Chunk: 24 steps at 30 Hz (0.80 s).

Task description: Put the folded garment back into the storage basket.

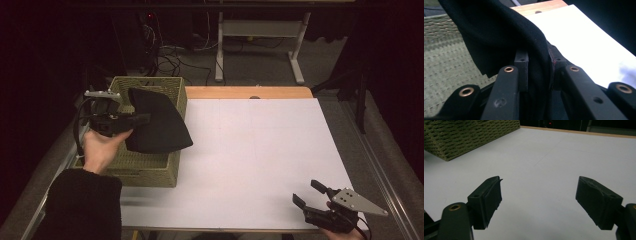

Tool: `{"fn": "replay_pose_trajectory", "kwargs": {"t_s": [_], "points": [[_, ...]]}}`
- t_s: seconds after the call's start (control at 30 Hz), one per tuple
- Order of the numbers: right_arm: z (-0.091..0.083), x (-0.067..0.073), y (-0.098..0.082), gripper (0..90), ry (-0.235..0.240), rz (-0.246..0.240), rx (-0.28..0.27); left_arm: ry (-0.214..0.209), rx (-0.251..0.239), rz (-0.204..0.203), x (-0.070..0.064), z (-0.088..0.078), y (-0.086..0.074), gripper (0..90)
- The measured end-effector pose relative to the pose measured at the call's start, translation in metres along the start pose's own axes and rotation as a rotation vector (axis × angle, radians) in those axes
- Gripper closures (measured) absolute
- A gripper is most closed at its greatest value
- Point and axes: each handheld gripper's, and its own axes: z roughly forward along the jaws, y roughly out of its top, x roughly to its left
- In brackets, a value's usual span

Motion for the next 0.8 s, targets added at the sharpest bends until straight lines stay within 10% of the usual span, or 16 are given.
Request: {"fn": "replay_pose_trajectory", "kwargs": {"t_s": [0.8], "points": [[0.001, 0.000, 0.000, 21.2, 0.000, -0.002, 0.004, 0.108, -0.009, -0.071, 0.041, -0.014, -0.016, 71.6]]}}
